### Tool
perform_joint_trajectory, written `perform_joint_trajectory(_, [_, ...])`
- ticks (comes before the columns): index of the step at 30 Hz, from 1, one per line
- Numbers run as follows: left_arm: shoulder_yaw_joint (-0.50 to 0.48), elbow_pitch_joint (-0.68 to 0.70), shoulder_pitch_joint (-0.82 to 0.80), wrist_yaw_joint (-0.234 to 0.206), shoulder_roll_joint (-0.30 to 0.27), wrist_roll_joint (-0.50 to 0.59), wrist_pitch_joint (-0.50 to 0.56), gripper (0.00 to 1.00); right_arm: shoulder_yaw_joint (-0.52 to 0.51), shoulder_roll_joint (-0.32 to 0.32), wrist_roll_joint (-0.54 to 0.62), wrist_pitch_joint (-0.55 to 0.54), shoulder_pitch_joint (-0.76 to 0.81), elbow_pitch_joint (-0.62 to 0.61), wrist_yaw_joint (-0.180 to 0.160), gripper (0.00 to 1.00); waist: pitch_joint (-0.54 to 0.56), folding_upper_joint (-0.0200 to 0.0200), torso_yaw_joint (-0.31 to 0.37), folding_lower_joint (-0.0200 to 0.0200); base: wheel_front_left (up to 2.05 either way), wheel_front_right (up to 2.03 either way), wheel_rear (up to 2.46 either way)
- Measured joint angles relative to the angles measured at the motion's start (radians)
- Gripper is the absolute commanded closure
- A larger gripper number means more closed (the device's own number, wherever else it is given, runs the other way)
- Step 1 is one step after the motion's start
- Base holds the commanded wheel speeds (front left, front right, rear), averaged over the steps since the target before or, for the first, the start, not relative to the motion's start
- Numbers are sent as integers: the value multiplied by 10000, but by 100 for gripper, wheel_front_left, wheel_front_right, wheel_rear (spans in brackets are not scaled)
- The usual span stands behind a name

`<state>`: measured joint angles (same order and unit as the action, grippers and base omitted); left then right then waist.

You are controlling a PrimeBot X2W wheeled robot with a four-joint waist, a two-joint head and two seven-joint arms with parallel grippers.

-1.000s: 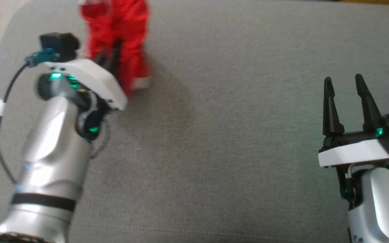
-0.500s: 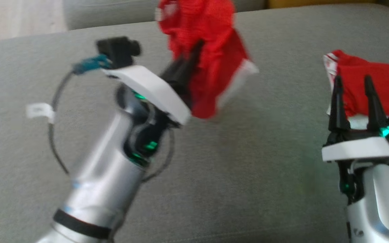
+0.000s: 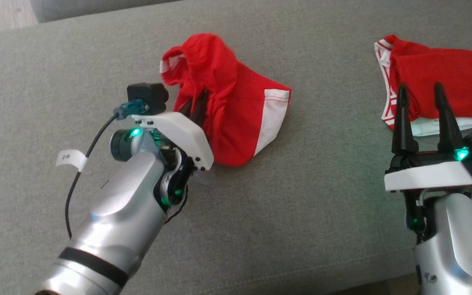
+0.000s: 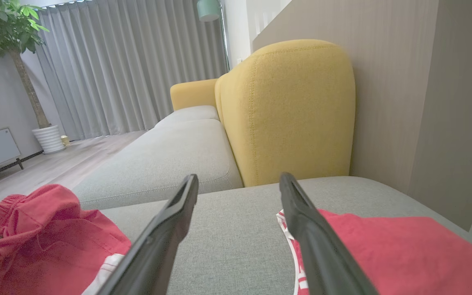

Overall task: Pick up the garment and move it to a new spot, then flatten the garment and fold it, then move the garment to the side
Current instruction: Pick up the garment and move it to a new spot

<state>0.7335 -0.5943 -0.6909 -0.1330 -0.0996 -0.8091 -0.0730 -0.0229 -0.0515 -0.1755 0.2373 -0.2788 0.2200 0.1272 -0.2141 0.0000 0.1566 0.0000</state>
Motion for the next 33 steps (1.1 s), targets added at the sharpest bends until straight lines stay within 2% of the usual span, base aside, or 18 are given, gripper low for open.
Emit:
perform_joint_trajectory(4, [134, -855, -167, 113, 50, 171, -142, 100, 73, 0, 10, 8, 1, 15, 0, 0, -204, 0, -48, 0, 0, 0, 0])
perform_joint_trajectory(6, [167, -1220, -332, 230, 98, 174, -347, 97, 159, 0, 10, 10, -5, 21, 0, 0, -289, 0, -69, 0, 0, 0, 0])
perform_joint_trajectory(7, [171, -1371, -401, 278, 125, 176, -456, 63, 211, 0, 10, 10, -5, 29, 0, 0, -323, 0, -82, 0, 0, 0, 0])
perform_joint_trajectory(8, [173, -1513, -464, 291, 169, 199, -608, 1, 259, 0, 8, 10, -8, 40, 0, 0, -348, 0, -98, 0, 0, 0, 0])
perform_joint_trajectory(13, [190, -2010, -626, 633, 401, 199, -1200, 0, 502, 4, 8, 10, -42, 201, 0, 0, -321, 0, -237, 0, 0, 0, 0])
perform_joint_trajectory(16, [59, -2146, -745, 696, 445, 199, -1507, 0, 506, 2, 10, 10, -39, 267, 0, 0, -191, 0, -362, 0, 0, 0, 0])
perform_joint_trajectory(22, [-341, -1944, -792, 794, 132, 328, -1691, 0, 447, 2, 35, 6, 50, 366, 0, 0, 228, 0, -714, 0, 0, 0, 0])
perform_joint_trajectory(28, [-1390, -487, 3, 518, -717, 640, -1766, 0, 336, 2, 98, -40, 212, 355, 0, 0, 641, 0, -1239, 0, 0, 0, 0])
perform_joint_trajectory(33, [-2251, 1193, 2104, 447, -1028, 1112, -1766, 0, 268, 6, 98, -171, 880, 362, 0, 0, 1062, 0, -1684, 0, 0, 0, 0])
